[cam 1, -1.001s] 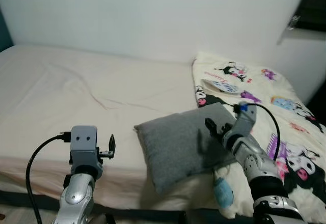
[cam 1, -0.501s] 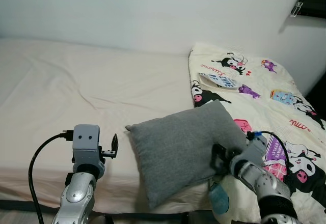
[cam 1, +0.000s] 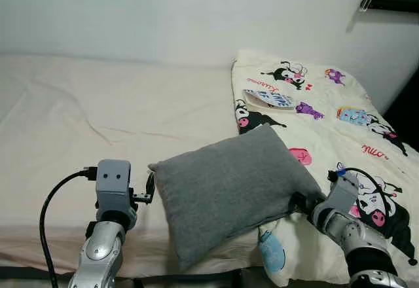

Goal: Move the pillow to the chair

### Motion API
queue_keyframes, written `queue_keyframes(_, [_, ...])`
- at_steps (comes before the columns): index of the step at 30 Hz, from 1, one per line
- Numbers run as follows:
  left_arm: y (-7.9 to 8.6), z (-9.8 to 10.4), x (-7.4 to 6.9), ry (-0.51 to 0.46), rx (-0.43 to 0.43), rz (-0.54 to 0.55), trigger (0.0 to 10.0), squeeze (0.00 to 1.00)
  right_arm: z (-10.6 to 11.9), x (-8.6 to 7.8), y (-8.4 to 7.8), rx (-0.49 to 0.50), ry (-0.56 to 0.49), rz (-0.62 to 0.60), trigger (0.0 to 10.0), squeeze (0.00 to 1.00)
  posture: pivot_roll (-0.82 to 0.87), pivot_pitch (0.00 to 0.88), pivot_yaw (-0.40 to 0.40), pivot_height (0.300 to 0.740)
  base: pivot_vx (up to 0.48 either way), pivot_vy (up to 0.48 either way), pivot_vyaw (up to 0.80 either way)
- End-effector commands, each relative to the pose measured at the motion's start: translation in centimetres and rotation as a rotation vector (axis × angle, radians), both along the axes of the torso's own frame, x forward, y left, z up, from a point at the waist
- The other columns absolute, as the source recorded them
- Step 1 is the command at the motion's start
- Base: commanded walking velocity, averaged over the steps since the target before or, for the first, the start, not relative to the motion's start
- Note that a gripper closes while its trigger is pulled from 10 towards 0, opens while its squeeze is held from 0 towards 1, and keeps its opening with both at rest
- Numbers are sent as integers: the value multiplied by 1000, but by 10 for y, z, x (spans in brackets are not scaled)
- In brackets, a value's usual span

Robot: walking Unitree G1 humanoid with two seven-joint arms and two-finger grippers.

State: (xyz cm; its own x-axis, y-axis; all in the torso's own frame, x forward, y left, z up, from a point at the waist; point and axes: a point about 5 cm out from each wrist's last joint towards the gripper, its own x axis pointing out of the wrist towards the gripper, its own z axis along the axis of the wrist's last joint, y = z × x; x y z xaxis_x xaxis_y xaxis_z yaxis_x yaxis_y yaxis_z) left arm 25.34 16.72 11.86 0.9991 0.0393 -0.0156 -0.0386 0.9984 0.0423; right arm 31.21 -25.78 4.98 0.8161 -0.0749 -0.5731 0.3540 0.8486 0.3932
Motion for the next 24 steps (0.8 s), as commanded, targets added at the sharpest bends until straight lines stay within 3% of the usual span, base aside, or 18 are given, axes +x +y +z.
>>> queue_keyframes(1, [-1, 1, -1, 2, -5, -4, 10000, 0, 1, 4, 4, 66, -55, 5, 10000, 0, -41, 0, -85, 547, 0, 0, 0])
queue_keyframes(4, [-1, 2, -1, 1, -6, -3, 10000, 0, 2, 7, 8, 119, -92, 20, 10000, 0, -41, 0, -87, 547, 0, 0, 0])
queue_keyframes(10, [-1, 3, -1, -3, -6, -4, 10000, 0, -14, 1, 9, 110, -40, 11, 10000, 0, -29, 0, -85, 547, 0, 0, 0])
queue_keyframes(16, [-1, 4, -2, -4, 2, -4, 10000, 0, -10, 6, 9, 177, -135, -21, 10000, 0, -20, 0, -78, 547, 0, 0, 0])
queue_keyframes(17, [-1, 4, -2, -3, 4, -4, 10000, 0, -6, 9, 8, 191, -167, -31, 0, 0, -18, 0, -73, 547, 0, 0, 0])
queue_keyframes(24, [0, 4, -2, -4, 19, -5, 10000, 0, 11, 21, 8, 239, -289, -36, 0, 0, -10, 0, -70, 547, 0, 0, 0])
